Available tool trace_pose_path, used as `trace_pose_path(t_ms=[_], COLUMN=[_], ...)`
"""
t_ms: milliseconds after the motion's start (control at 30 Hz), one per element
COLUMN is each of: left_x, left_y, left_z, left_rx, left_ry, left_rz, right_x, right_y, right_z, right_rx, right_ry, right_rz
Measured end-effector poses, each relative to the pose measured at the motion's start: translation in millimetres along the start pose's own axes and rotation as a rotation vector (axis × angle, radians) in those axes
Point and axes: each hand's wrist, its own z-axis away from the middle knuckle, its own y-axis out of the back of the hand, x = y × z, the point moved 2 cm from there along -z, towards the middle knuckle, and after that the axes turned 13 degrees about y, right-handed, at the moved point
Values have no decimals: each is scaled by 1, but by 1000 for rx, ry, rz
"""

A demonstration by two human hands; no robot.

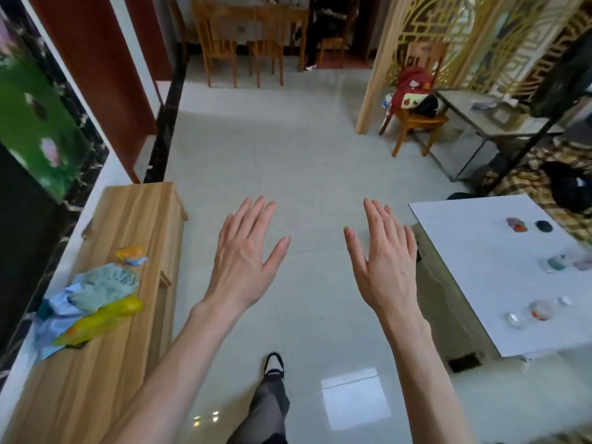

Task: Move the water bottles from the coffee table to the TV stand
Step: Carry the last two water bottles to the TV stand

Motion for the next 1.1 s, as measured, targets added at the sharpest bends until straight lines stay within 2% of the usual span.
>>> trace_pose_path(t_ms=[467, 633, 1100], left_x=[148, 204, 371], left_y=[-170, -230, -373], left_z=[-215, -282, -342], left_rx=[-210, -281, -521], left_ry=[-291, -412, -718], left_rz=[97, 150, 238], right_x=[192, 257, 414], right_y=[-20, -19, 11], right_z=[-115, -145, -135], right_rx=[7, 54, 178], right_ry=[-312, -448, -854], right_rz=[194, 272, 405])
